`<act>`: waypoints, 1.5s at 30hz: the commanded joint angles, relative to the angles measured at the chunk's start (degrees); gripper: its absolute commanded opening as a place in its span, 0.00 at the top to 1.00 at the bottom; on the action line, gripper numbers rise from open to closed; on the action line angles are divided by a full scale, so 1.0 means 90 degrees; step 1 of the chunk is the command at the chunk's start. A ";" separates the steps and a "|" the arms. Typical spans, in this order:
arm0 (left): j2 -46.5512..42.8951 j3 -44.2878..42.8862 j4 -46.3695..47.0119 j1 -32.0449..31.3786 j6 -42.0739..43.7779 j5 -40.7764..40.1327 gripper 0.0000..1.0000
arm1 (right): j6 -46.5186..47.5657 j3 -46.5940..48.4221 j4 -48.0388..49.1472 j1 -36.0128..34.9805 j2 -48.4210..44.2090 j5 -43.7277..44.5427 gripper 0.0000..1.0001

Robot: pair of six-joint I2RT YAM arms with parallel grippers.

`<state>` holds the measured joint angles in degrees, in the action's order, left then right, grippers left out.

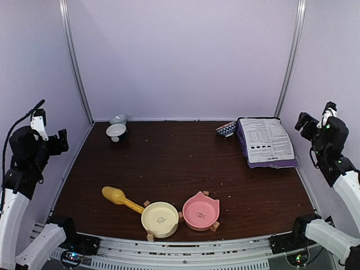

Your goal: Serve the pet food

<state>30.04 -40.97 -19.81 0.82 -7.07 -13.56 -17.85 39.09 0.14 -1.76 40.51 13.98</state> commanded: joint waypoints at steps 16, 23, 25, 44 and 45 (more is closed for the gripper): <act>0.0233 -0.0332 0.0223 0.0063 -0.0102 0.0592 0.02 | 0.1018 0.0727 -0.2098 -0.1098 0.1012 -0.0012 0.00; 0.0810 -0.0725 0.0382 0.0059 -0.0196 0.1002 0.02 | 0.1064 0.1528 -0.3160 -0.2340 0.2904 0.1515 0.02; 0.0792 -0.0562 0.0524 0.0063 -0.0191 0.0963 0.02 | 0.1023 0.1552 -0.3234 -0.2512 0.3331 0.1499 0.02; 0.0302 -0.0411 0.0082 0.0063 -0.0074 0.0636 0.02 | 0.1922 0.1956 -0.3819 -0.3094 0.5825 0.2055 0.04; 0.0309 -0.0416 0.0082 0.0060 -0.0082 0.0674 0.02 | 0.1978 0.1976 -0.3837 -0.3139 0.5929 0.2083 0.05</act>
<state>32.69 -44.99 -20.27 0.82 -8.56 -8.73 -3.07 55.07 -33.34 -28.34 90.78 29.78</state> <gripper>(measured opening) 0.978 0.960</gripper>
